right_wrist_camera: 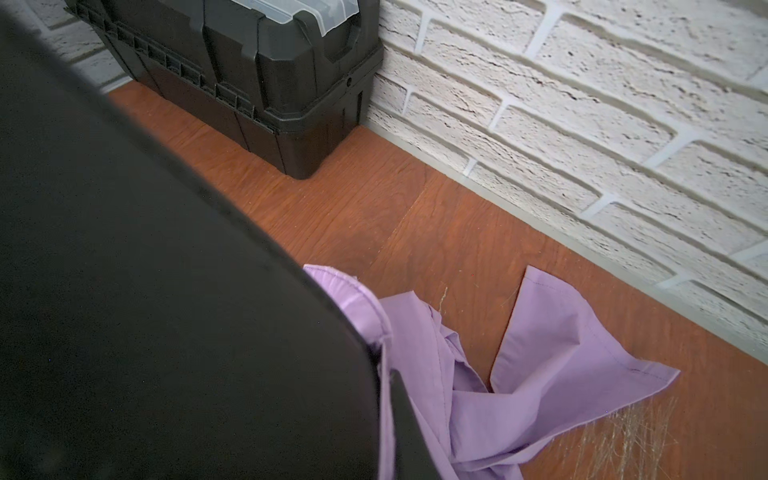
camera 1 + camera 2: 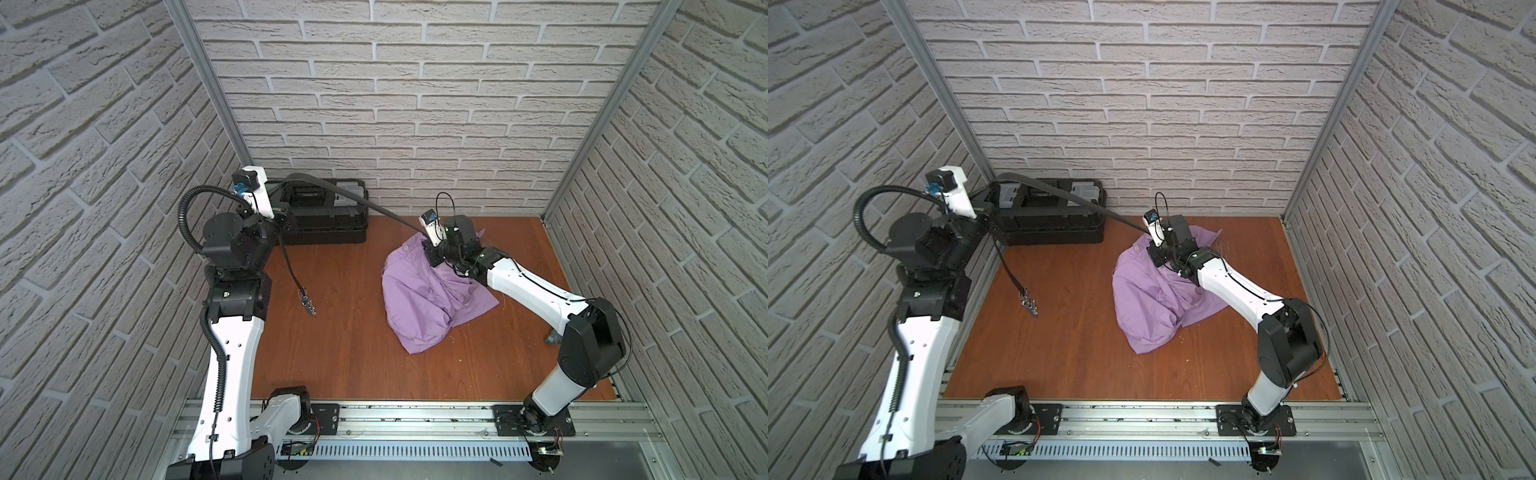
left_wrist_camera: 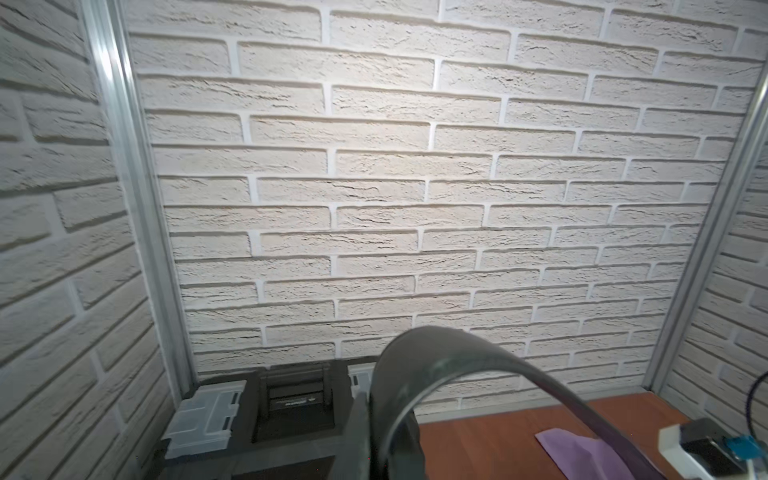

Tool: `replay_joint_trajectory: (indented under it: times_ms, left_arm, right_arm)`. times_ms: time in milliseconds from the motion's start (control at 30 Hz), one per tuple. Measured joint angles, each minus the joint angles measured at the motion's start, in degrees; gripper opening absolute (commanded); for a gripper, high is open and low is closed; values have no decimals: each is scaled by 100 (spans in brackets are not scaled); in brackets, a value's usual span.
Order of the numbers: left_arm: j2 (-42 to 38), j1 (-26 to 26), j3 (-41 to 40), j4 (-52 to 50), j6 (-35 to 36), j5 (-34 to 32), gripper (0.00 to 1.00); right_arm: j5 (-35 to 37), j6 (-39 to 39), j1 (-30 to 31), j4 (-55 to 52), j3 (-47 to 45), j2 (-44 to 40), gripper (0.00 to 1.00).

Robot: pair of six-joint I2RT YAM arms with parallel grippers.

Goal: Remove the belt from the trousers

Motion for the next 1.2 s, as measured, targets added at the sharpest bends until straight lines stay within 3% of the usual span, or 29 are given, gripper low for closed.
replay_joint_trajectory:
  times_ms: [267,367,500,533,600,667,933,1200]
  left_arm:
    - [291,-240,-1670,549,-337,313,0]
    - [448,-258,-2173,728,-348,308,10]
    - [713,-260,-2522,1075,-374,249,13]
    - [789,-262,-2566,1150,-398,249,18]
    - [964,-262,-2671,1320,-442,238,41]
    - [1091,-262,-2721,1370,-455,199,57]
    - [835,-470,-2549,1366,282,188,77]
    - [905,-2131,-601,424,2308,490,88]
  right_arm:
    - [208,-144,-101,-365,111,-356,2]
    - [269,-214,-94,-546,313,-428,2]
    - [330,-352,-57,-723,564,-466,2]
    - [332,-402,-42,-772,605,-466,2]
    - [341,-525,9,-872,702,-466,2]
    - [341,-717,74,-973,787,-466,2]
    - [415,-1639,514,-1445,1224,-398,2]
    - [448,-1945,616,-1556,1486,-260,2]
